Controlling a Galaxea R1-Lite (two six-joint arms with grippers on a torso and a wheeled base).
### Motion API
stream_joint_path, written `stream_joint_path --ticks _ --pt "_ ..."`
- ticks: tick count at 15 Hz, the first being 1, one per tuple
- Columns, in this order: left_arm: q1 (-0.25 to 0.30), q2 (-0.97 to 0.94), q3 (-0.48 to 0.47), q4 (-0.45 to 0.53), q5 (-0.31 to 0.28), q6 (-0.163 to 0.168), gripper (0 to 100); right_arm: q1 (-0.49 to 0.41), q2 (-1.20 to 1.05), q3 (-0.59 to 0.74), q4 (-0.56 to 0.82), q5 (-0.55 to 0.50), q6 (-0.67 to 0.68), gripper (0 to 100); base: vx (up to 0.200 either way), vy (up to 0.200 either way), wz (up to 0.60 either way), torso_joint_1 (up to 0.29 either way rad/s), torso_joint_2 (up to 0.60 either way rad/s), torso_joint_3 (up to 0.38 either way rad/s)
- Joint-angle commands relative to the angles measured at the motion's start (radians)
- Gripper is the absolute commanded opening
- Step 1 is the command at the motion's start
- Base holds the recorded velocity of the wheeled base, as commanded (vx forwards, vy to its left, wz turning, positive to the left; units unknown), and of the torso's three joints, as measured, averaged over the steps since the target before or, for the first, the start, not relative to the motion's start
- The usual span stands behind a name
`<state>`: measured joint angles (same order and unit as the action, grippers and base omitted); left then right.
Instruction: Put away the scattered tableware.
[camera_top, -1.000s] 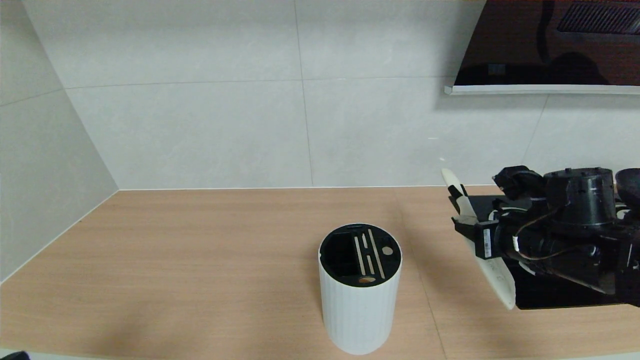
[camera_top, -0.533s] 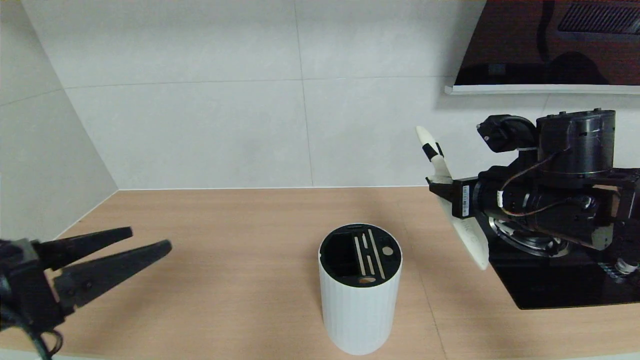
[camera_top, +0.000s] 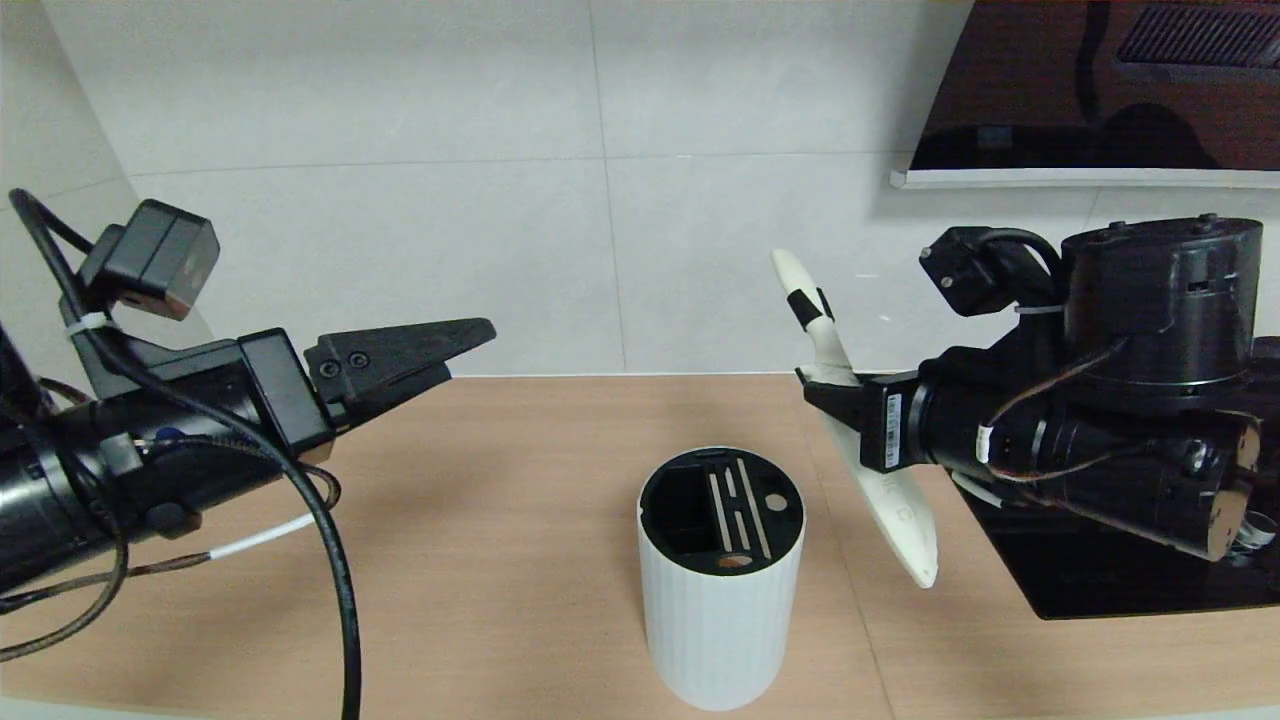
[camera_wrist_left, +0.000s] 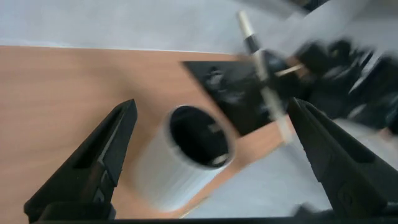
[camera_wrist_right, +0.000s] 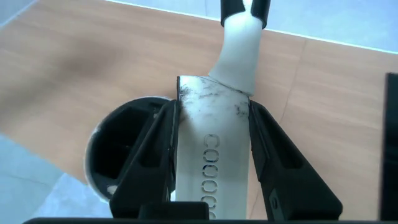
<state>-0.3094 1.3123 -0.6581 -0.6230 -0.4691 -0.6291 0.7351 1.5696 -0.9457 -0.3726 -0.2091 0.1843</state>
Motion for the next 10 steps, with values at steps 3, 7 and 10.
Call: stream_joint_path --ticks 3,7,10 --pt "-0.111 0.045 0.003 -0.07 0.0 -0.118 100 0.093 -0.01 0.002 0.0 -0.004 0.032 0 0.0 0.0 0.0 0.0 0.0 0.0" --pt "-0.157 0.108 0.017 -0.161 0.004 -0.173 100 0.164 -0.005 0.015 -0.006 -0.01 0.046 0 0.0 0.0 0.0 0.0 0.0 0.0" --pt "-0.198 0.139 0.02 -0.185 0.007 -0.225 100 0.213 -0.005 0.018 -0.008 -0.009 0.066 0 0.0 0.0 0.0 0.0 0.0 0.0"
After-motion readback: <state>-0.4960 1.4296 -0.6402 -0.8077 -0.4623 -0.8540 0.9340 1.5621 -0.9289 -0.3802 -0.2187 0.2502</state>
